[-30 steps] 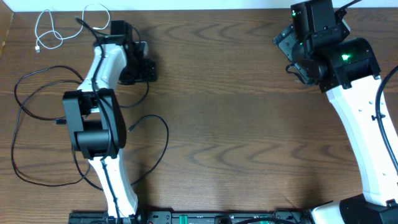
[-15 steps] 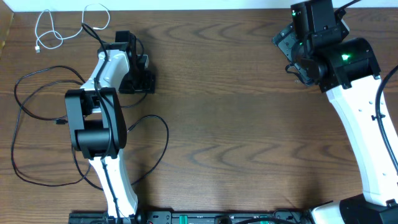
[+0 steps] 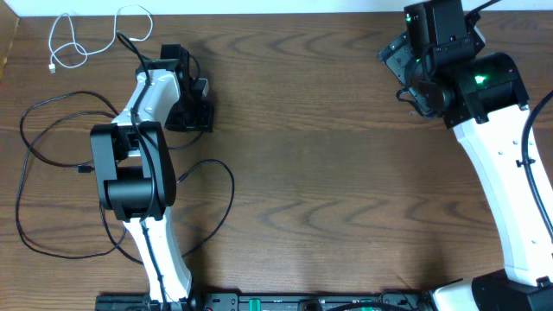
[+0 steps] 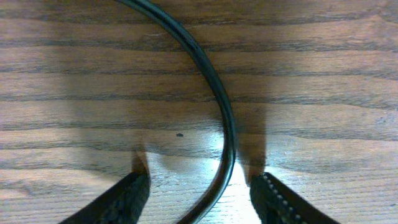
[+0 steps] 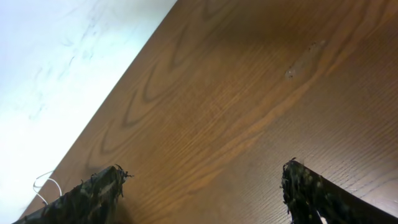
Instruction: Untangle cables
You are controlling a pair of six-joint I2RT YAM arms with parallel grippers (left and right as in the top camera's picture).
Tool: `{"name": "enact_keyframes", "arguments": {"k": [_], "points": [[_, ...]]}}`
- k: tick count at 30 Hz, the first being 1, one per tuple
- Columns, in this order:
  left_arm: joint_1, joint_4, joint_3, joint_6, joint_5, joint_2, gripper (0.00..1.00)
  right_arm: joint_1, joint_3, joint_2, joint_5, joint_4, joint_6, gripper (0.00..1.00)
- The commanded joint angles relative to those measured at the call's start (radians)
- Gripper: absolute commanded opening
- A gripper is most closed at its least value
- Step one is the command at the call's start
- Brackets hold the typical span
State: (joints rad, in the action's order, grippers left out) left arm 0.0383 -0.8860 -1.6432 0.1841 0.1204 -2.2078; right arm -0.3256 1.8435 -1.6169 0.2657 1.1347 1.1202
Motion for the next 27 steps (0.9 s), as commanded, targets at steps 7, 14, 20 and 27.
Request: {"name": "enact_keyframes", "arguments": {"k": [7,14,20,27], "points": [[-0.016,-0.021,0.045,-0.025,-0.156,-0.061,0.21,0.003,-0.006,-0.007,0.012,0.008,-0.011,0.80],[-0.035,-0.033,0.043,-0.048,-0.155,-0.060,0.07,0.003,-0.006,-0.007,0.012,0.018,-0.011,0.80],[-0.035,-0.059,0.029,-0.055,-0.154,0.010,0.08,0.003,-0.006,-0.007,0.013,0.030,-0.012,0.81],[-0.026,-0.041,0.029,-0.055,-0.040,0.242,0.07,0.003,-0.006,-0.007,0.012,0.029,-0.011,0.81]]}}
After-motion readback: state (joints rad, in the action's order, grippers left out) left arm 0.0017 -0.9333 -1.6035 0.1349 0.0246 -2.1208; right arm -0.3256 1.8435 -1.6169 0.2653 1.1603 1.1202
